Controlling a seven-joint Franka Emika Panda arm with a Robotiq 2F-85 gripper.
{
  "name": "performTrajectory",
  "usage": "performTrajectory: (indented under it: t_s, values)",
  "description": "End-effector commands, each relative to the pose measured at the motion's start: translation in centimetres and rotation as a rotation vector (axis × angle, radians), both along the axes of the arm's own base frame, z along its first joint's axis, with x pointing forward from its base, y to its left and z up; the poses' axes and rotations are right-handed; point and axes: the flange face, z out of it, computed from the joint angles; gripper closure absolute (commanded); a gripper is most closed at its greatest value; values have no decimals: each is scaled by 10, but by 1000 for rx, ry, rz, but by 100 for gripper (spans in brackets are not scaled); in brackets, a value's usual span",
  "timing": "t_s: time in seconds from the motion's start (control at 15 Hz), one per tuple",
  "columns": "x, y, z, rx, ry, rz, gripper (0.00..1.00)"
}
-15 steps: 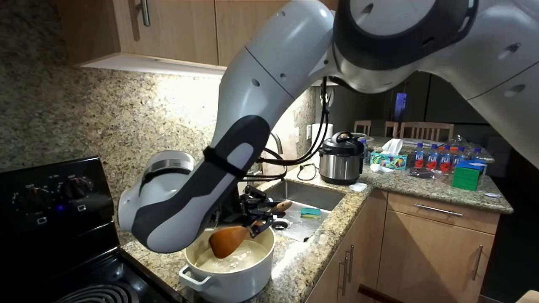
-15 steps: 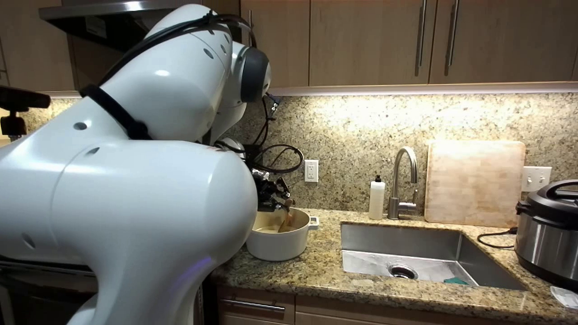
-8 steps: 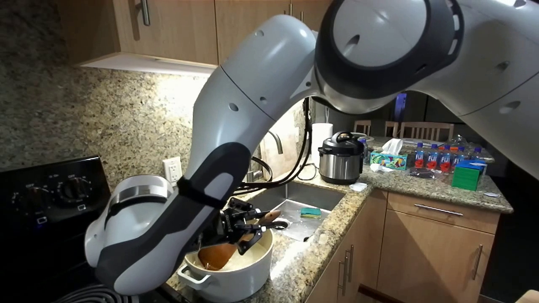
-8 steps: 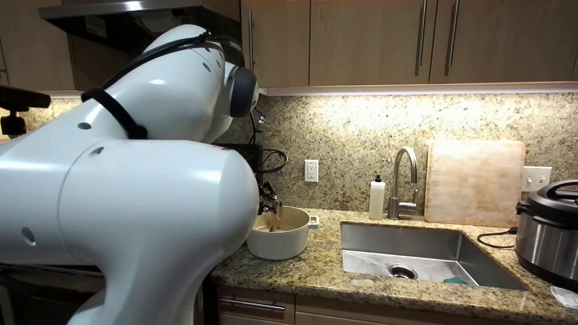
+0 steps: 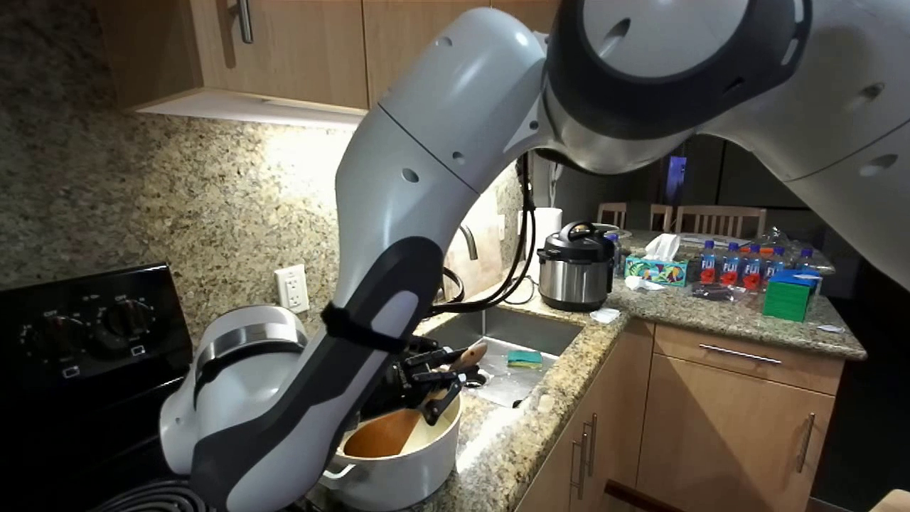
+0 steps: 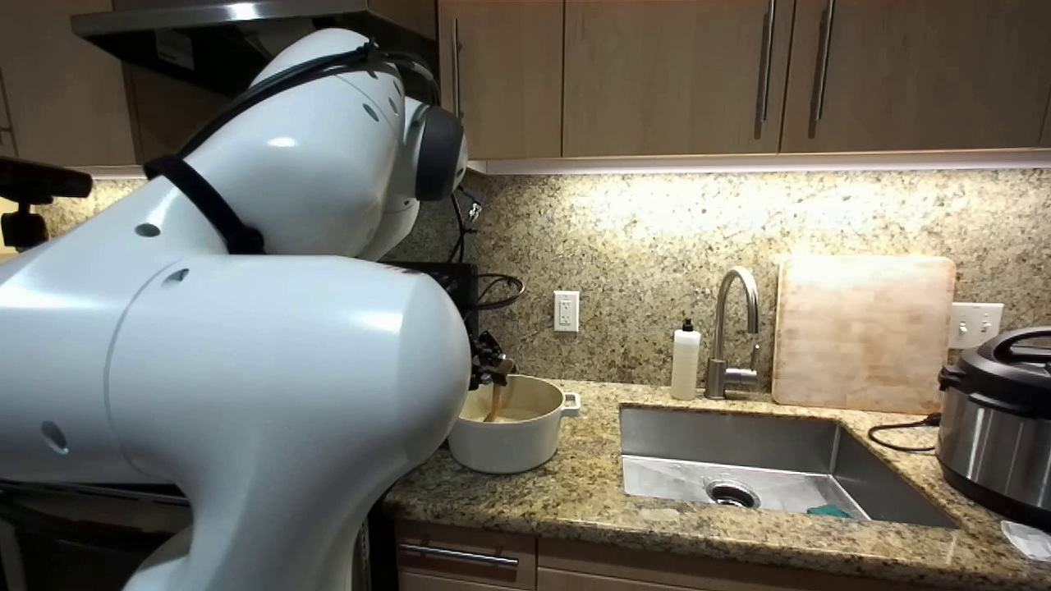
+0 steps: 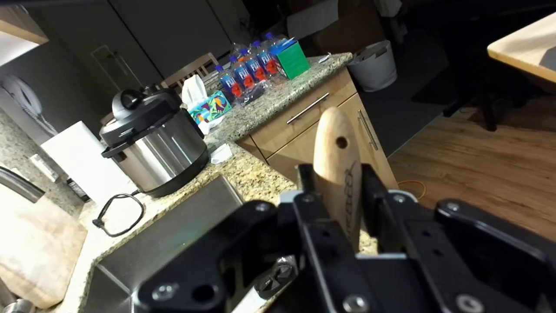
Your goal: Use the wooden spoon to stir in the pot
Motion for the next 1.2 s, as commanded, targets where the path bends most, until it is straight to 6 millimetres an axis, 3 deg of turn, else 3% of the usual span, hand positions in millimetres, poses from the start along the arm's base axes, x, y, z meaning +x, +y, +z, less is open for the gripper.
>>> performTrajectory:
  t_s: [0.0,0.27,0.47,0.73,1.13]
  values:
    - [-8,-39,18,-51,37,13,91]
    - [8,-63,18,-70,65,-57,91]
    - [23,-65,11,-72,54,-95,91]
    - [40,-50,2,-75,16,-138,91]
    - [55,-9,-7,-72,-18,-158,91]
